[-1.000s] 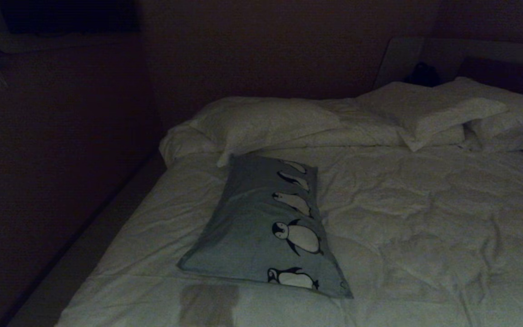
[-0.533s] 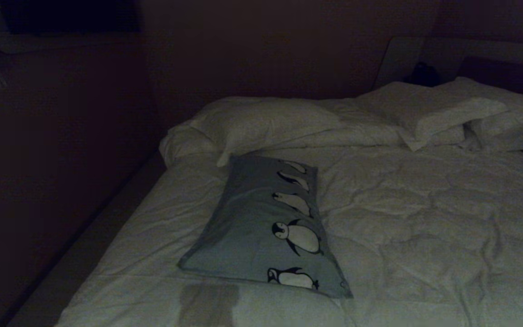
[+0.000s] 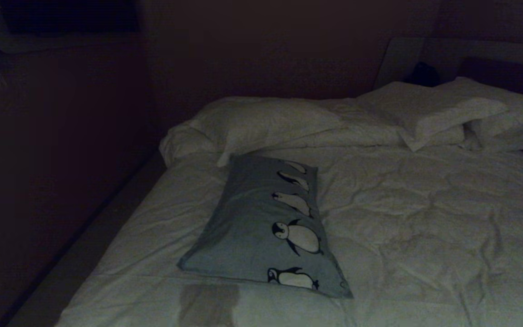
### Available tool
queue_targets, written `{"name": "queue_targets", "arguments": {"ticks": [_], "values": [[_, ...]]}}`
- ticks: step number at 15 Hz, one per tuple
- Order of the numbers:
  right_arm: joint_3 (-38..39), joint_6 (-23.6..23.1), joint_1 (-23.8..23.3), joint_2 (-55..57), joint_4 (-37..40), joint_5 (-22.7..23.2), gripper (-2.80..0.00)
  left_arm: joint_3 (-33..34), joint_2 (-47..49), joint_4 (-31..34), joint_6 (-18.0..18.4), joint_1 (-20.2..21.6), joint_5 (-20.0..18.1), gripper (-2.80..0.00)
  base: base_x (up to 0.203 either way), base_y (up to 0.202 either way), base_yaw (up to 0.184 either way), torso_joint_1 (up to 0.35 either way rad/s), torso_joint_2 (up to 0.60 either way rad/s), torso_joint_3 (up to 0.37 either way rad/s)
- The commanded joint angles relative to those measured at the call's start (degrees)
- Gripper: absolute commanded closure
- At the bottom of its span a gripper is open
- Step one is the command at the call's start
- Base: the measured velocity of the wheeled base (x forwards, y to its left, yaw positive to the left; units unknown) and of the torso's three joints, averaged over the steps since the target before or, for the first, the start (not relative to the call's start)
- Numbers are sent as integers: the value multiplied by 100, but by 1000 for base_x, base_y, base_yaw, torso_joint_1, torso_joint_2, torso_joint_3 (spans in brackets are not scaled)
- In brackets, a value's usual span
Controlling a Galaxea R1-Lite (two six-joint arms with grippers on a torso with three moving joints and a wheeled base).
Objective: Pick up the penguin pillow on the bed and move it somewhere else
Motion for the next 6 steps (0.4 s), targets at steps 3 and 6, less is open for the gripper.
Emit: {"name": "queue_targets", "arguments": {"ticks": [3, 6], "values": [[0, 2, 2, 6, -4, 0, 0, 0, 0, 0, -4, 0, 1, 0, 0, 0, 0, 0, 0, 0], [0, 2, 2, 6, -4, 0, 0, 0, 0, 0, -4, 0, 1, 0, 0, 0, 0, 0, 0, 0]]}}
